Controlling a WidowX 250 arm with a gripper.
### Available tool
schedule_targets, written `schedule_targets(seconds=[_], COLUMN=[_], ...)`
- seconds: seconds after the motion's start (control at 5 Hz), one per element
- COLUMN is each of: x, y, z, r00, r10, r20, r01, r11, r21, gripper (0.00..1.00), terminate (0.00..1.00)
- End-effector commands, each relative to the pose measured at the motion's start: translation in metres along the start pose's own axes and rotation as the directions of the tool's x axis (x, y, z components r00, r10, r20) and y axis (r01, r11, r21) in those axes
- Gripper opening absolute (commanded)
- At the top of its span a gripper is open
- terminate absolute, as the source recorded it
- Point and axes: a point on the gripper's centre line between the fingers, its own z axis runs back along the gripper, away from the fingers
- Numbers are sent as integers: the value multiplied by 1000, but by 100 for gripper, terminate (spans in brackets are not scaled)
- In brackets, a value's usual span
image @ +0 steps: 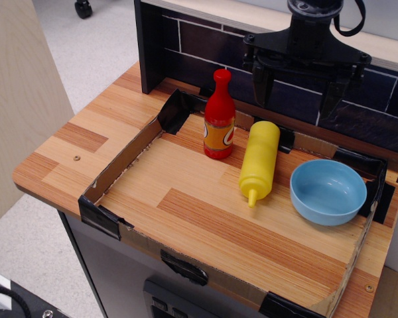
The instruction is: Topple hot sauce bottle
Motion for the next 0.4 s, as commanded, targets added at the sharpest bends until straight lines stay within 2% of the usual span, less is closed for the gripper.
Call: schedule_targets(seconds=[0.0,0.2], x=[0,-8], y=[0,25], z=[0,5], r00=[1000,996], r10=[0,24], r20=[0,-90], r01=[0,-24], r11=[1000,1000], r21=[0,-4], gripper=[100,100], terminate=[0,0])
